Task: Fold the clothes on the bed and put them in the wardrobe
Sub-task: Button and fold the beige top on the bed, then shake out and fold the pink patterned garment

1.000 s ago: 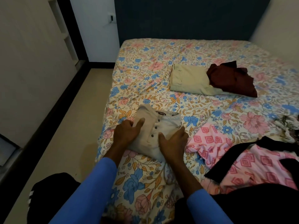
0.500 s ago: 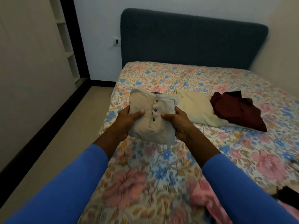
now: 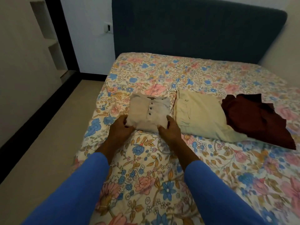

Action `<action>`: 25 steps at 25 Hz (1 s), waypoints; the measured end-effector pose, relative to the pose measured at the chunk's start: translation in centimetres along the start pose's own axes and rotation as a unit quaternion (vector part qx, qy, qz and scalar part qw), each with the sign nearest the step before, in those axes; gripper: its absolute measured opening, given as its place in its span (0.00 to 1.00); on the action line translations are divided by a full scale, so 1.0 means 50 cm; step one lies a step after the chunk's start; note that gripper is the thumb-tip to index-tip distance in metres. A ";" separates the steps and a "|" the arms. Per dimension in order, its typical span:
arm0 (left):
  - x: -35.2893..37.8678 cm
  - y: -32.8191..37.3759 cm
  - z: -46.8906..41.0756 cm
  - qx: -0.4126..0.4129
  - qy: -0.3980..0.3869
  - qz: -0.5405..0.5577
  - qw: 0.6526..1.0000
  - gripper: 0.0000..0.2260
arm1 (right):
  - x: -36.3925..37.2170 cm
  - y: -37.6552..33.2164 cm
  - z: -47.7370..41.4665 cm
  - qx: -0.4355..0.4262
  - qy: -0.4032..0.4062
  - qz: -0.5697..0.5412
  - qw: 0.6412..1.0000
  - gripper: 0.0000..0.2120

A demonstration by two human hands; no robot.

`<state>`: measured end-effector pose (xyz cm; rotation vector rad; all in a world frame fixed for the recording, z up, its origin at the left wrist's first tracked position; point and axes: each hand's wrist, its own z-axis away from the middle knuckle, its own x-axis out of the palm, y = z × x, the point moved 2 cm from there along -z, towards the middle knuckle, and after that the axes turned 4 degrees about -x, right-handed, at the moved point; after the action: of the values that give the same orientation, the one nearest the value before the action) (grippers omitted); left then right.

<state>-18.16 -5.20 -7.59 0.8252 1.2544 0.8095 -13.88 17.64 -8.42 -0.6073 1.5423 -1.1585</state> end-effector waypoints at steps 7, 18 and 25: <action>0.078 0.055 0.217 0.160 0.082 -0.136 0.974 0.33 | -0.091 -0.055 0.240 0.001 -0.045 -0.044 0.998 0.34; 0.248 0.046 0.525 0.332 -0.071 -0.330 0.881 0.31 | -0.567 0.037 0.691 0.098 -0.269 0.328 0.900 0.35; 0.225 0.022 0.541 0.327 -0.102 -0.315 0.885 0.35 | -0.474 0.066 0.653 -0.021 -0.194 0.472 0.860 0.09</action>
<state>9.98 2.88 -8.64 0.9142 1.4983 -0.2495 24.51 27.31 0.17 -0.0411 1.2479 -0.2209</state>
